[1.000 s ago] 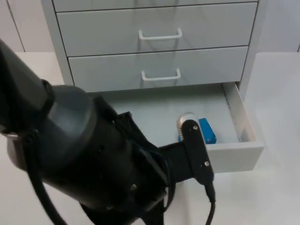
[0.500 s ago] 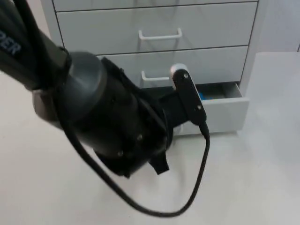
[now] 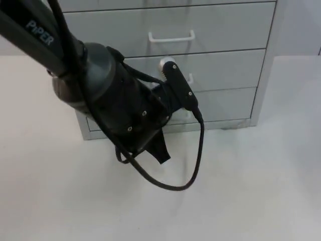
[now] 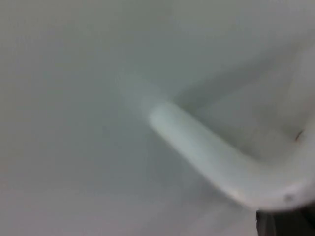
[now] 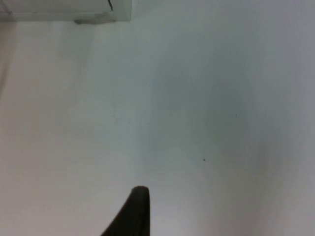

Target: Open the drawer with the left hand, place the block into the drawer with the right hand, then close the drawer with the left hand.

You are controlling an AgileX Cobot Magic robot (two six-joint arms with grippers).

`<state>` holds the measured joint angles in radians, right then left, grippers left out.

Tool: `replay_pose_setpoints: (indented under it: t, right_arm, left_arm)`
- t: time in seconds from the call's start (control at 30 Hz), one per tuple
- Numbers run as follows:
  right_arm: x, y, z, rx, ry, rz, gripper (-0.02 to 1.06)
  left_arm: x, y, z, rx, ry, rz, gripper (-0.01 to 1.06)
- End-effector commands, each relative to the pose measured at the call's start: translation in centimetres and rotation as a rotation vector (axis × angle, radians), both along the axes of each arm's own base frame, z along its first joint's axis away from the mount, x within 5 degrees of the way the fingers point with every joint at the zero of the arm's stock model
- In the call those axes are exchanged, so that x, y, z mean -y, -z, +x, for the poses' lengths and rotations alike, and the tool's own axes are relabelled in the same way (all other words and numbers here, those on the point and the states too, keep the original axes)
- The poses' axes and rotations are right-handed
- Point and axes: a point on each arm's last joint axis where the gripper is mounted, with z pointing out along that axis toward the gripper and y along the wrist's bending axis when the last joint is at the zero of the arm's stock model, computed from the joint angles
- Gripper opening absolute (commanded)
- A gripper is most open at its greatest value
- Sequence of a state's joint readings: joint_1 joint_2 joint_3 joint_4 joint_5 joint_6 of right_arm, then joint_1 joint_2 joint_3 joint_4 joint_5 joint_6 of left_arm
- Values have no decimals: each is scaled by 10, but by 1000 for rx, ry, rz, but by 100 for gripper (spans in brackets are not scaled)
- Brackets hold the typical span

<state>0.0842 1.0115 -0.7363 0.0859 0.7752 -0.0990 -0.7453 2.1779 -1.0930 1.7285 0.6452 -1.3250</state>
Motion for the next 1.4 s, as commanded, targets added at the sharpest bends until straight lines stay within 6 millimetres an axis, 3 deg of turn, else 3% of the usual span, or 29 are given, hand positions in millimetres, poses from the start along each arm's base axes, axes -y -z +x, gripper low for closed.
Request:
replay_pose_setpoints:
  t: [0.0,0.13,0.33,0.43,0.6,0.67,0.77,0.93,1.07,1.23,1.33,1.37]
  right_arm:
    - [0,-2,-1,20,6,8,95]
    - [0,-2,-1,22,6,8,95]
    - [1,-2,-1,23,4,-1,95]
    - [1,-2,-1,23,4,-1,95]
    - [1,-2,-1,23,4,-1,95]
    - [1,-2,-1,21,4,-1,95]
    - [1,-2,-1,21,4,-1,95]
    - [1,-2,-1,21,4,-1,95]
    - [1,-1,-1,19,4,-2,95]
    - [1,-1,-1,19,4,-2,95]
    - [1,-1,-1,17,4,0,95]
    - [1,-1,-1,17,4,0,95]
  left_arm:
    - [-4,-8,11,64,-46,4,0]
    - [-1,-6,8,51,-41,10,0]
    - [14,-9,-23,-116,-55,68,0]
    - [31,-28,-52,-252,-41,35,0]
    - [41,-52,-74,-346,10,-3,0]
    - [42,-71,-88,-457,34,-73,0]
    - [40,-85,-93,-518,59,-122,0]
    - [28,-106,-91,-601,30,-246,0]
    - [1,-124,-79,-608,-45,-332,0]
    - [-25,-131,-80,-589,-99,-386,0]
    - [-59,-133,-87,-575,-179,-440,0]
    - [-80,-138,-91,-552,-228,-478,0]
